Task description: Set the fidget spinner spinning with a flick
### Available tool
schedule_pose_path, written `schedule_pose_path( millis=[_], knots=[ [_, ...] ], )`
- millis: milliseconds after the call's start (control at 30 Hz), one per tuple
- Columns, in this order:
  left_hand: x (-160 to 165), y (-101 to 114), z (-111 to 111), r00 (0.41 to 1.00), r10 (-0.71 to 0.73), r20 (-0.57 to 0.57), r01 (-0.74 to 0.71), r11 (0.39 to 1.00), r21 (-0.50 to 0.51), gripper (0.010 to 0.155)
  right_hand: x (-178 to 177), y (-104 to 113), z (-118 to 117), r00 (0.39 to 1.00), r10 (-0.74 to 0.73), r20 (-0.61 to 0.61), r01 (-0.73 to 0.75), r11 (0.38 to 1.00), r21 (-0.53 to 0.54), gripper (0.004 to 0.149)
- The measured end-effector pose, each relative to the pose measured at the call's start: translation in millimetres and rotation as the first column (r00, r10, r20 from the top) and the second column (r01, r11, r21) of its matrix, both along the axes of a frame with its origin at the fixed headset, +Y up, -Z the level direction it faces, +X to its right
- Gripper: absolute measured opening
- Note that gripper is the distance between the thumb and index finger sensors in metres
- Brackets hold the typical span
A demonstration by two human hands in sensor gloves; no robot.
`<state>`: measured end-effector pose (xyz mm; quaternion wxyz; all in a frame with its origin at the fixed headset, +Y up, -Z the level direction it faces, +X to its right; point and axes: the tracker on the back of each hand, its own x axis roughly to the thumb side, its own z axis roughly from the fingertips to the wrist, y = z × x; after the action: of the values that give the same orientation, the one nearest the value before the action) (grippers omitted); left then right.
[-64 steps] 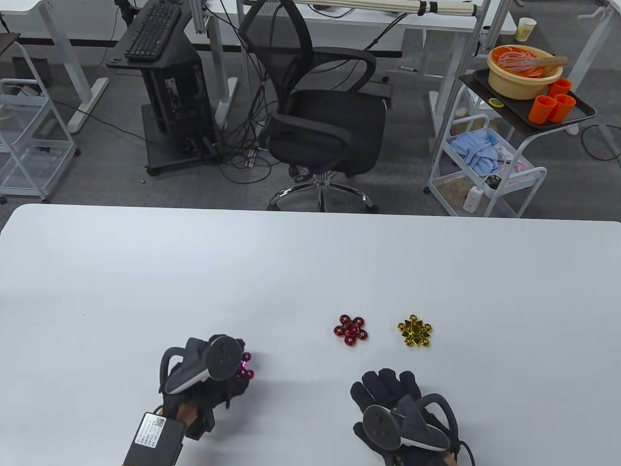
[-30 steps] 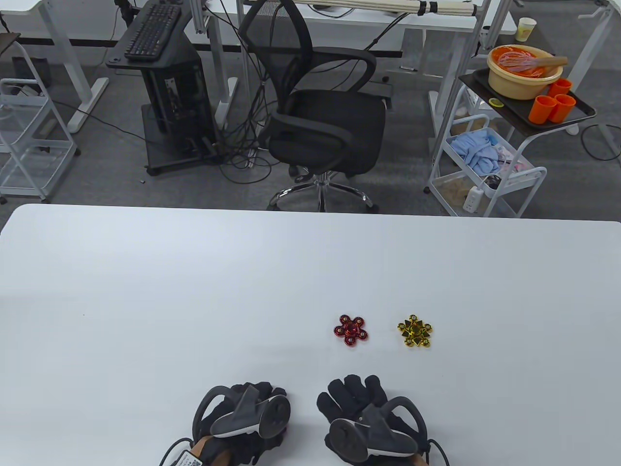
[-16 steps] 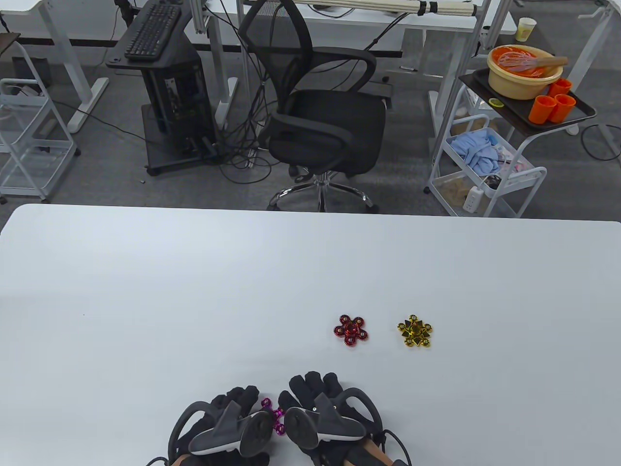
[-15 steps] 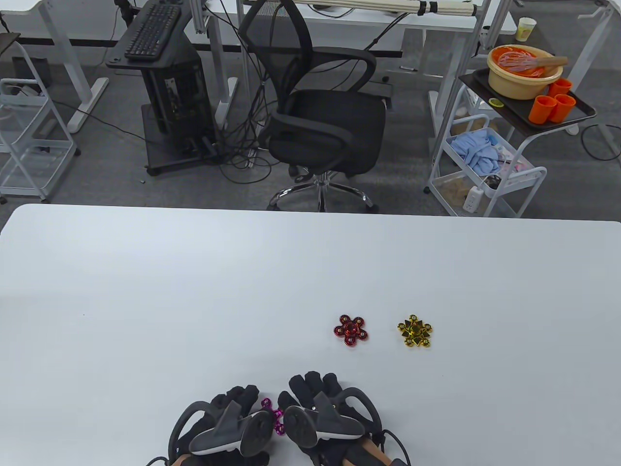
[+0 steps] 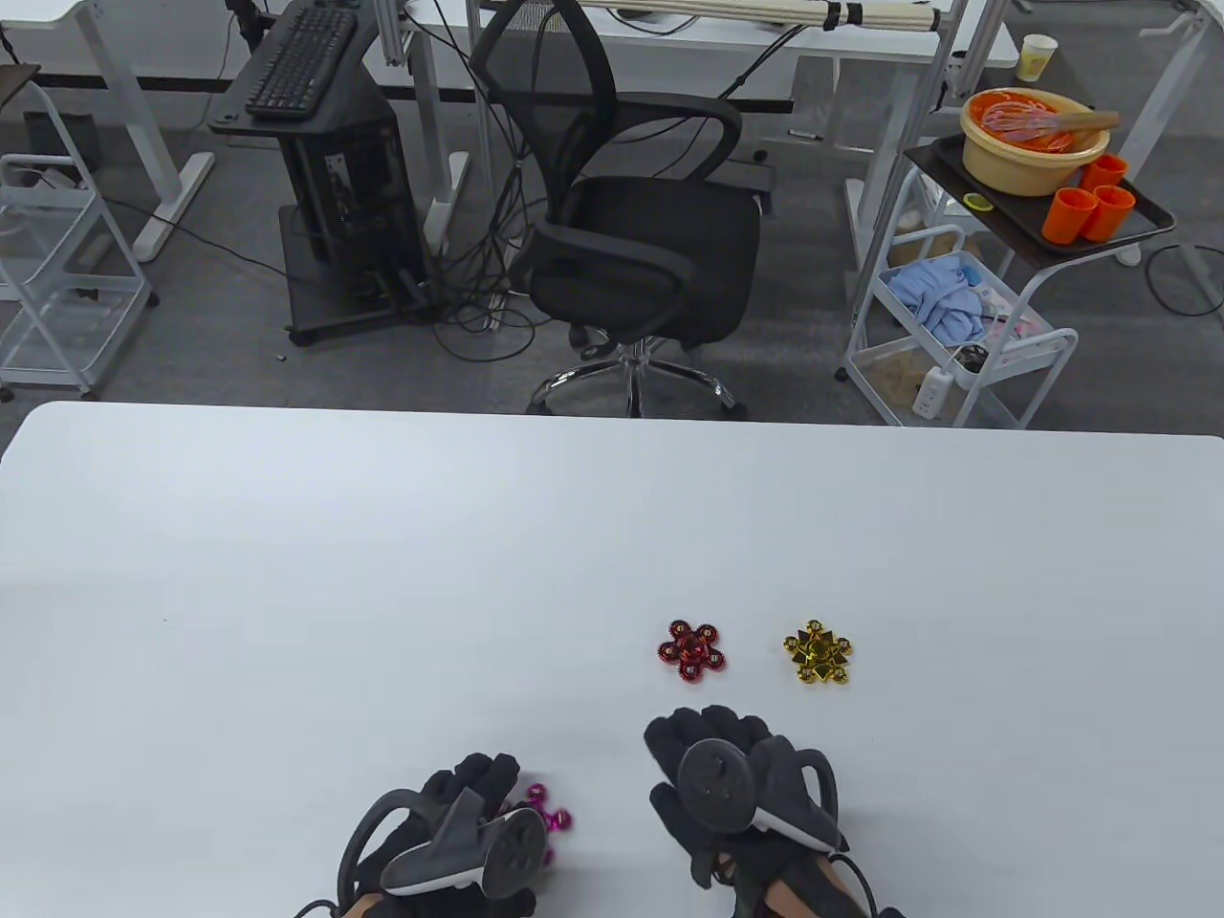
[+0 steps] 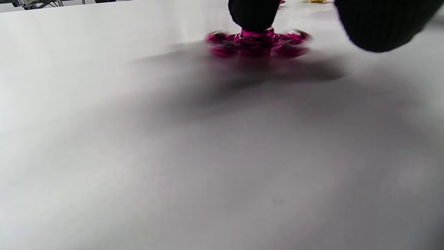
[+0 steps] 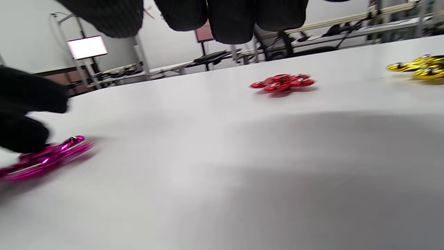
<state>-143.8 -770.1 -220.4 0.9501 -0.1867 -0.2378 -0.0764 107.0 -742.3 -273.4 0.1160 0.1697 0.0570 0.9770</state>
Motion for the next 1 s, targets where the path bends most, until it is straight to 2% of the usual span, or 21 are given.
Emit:
schedule_pose_path(
  millis=[133, 233, 300, 433, 567, 733, 867, 1000],
  knots=[
    [-5.8, 12.7, 2.2, 0.993, 0.117, -0.007, -0.116, 0.991, 0.072, 0.084, 6.8, -16.1, -51.4, 0.990, 0.092, 0.106, -0.090, 0.996, -0.029, 0.076],
    [-10.5, 14.7, 1.1, 0.991, 0.132, -0.025, -0.129, 0.987, 0.099, 0.085, 4.0, -30.6, -89.8, 0.981, 0.158, 0.110, -0.147, 0.983, -0.106, 0.084],
    [-12.8, 13.5, -1.3, 0.990, 0.133, -0.037, -0.129, 0.987, 0.098, 0.084, 1.3, -37.7, -109.5, 0.972, 0.212, 0.104, -0.194, 0.968, -0.158, 0.087],
    [-15.2, 13.2, -5.8, 0.987, 0.149, -0.057, -0.144, 0.986, 0.088, 0.084, -4.9, -42.9, -133.3, 0.963, 0.257, 0.076, -0.236, 0.948, -0.213, 0.090],
    [-14.1, 13.1, -6.3, 0.988, 0.146, -0.056, -0.141, 0.986, 0.084, 0.083, -8.8, -42.8, -139.0, 0.963, 0.258, 0.072, -0.232, 0.938, -0.258, 0.083],
    [-11.9, 13.3, -4.6, 0.989, 0.140, -0.049, -0.135, 0.987, 0.089, 0.083, -17.2, -40.5, -138.1, 0.945, 0.325, 0.025, -0.315, 0.932, -0.180, 0.077],
    [-9.9, 15.9, -2.7, 0.988, 0.147, -0.050, -0.141, 0.984, 0.107, 0.083, -16.7, -39.5, -140.0, 0.954, 0.298, 0.034, -0.291, 0.947, -0.138, 0.081],
    [-9.8, 18.3, -1.1, 0.987, 0.155, -0.051, -0.148, 0.981, 0.125, 0.082, -15.4, -30.7, -127.1, 0.958, 0.285, -0.010, -0.285, 0.958, -0.019, 0.086]
  ],
)
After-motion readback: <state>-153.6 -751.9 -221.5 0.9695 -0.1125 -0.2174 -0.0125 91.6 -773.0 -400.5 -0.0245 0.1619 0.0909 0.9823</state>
